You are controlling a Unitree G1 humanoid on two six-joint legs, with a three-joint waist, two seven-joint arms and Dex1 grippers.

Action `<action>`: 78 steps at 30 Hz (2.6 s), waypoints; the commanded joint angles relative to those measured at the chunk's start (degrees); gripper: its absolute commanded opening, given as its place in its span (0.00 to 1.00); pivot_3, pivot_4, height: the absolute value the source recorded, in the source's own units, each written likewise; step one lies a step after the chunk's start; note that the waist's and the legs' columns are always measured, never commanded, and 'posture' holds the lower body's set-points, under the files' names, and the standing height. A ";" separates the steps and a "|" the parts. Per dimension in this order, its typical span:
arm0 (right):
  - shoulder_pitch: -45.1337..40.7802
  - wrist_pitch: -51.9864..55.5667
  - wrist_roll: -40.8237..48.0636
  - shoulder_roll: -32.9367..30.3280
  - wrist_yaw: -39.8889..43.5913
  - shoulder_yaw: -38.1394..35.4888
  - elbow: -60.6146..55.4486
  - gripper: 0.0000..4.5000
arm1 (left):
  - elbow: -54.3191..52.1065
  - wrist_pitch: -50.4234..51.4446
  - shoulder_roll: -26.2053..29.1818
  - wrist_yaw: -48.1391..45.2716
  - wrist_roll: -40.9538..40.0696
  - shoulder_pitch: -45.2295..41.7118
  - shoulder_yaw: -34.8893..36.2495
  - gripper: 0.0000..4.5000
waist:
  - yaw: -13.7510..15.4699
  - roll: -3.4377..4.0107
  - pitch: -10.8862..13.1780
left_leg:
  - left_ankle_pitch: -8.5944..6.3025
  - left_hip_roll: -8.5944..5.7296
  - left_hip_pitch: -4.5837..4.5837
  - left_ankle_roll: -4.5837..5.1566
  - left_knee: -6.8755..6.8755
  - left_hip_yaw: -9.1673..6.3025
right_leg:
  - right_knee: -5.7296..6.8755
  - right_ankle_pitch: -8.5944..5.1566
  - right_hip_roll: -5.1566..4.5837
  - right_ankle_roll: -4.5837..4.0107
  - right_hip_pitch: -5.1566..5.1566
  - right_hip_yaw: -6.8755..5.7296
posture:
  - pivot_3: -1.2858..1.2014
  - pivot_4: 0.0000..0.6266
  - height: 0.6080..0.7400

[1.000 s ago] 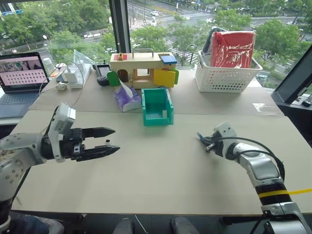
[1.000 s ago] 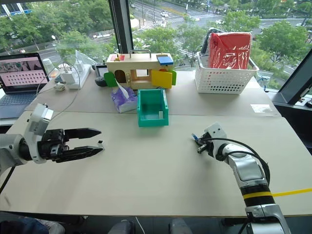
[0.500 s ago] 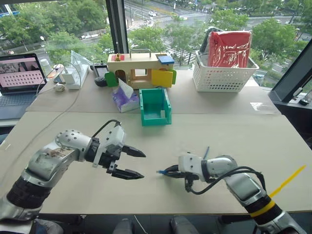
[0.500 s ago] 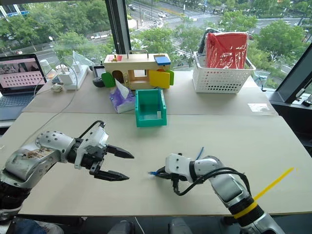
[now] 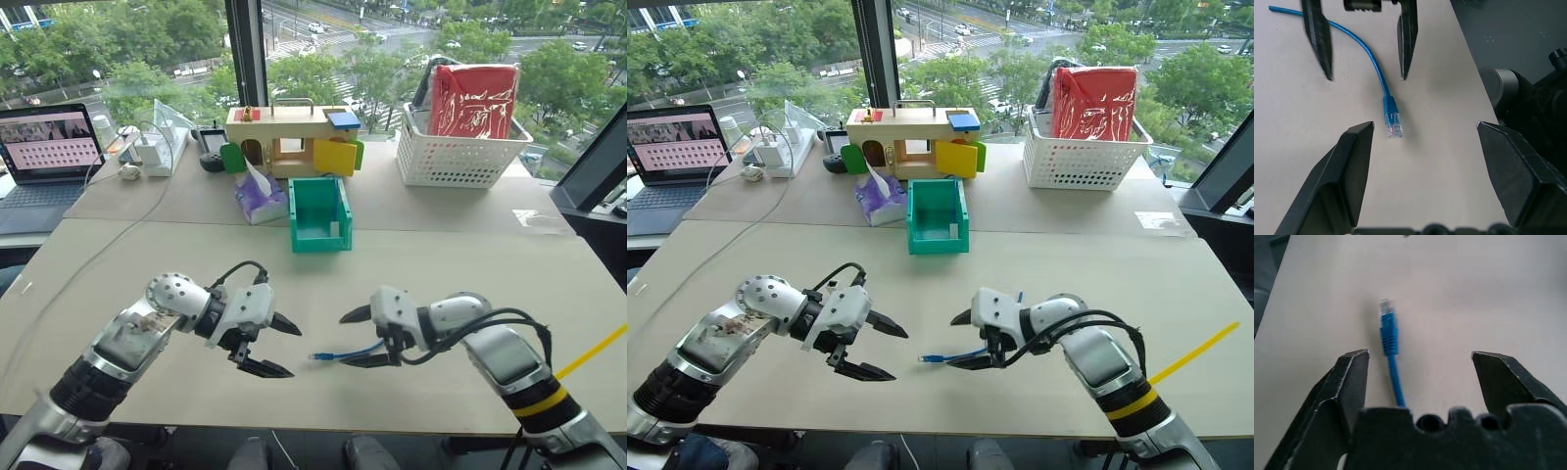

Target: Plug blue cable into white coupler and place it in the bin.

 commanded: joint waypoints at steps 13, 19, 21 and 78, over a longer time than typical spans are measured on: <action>7.49 13.00 5.47 -2.60 -17.13 -21.17 -7.86 0.99 | 6.98 -1.79 -9.78 5.28 12.13 -1.38 -7.94 0.80 | 0.37 0.01 -0.01 | 0.00 -0.06 -0.11 0.01 0.10 -0.03 | -0.01 0.02 -0.04 0.04 0.00 0.00 | 0.52 0.24 0.95; 11.52 15.68 8.35 -3.06 -19.14 -24.61 -11.52 0.99 | 6.23 1.54 -10.74 5.37 12.38 -1.10 -8.46 0.80 | 0.34 0.03 -0.02 | 0.00 -0.06 -0.10 0.01 0.10 -0.04 | -0.01 0.02 -0.04 0.05 0.02 0.00 | 0.52 0.24 0.95; 12.08 16.45 9.00 -3.23 -19.68 -25.36 -12.20 1.00 | 6.23 2.66 -10.87 5.23 12.31 -1.22 -8.59 0.69 | 0.33 0.04 -0.03 | 0.00 -0.06 -0.09 0.01 0.11 -0.04 | -0.01 0.02 -0.04 0.06 0.03 0.00 | 0.52 0.24 0.95; 30.16 14.26 74.67 23.29 -84.61 -21.66 -22.33 1.00 | 6.77 18.48 -32.21 26.76 -1.35 -3.31 1.07 0.01 | -0.12 0.32 -0.22 | -0.05 -0.16 0.15 0.13 0.17 -0.76 | -0.25 -0.31 -0.10 0.41 0.80 -0.56 | 0.52 0.24 0.95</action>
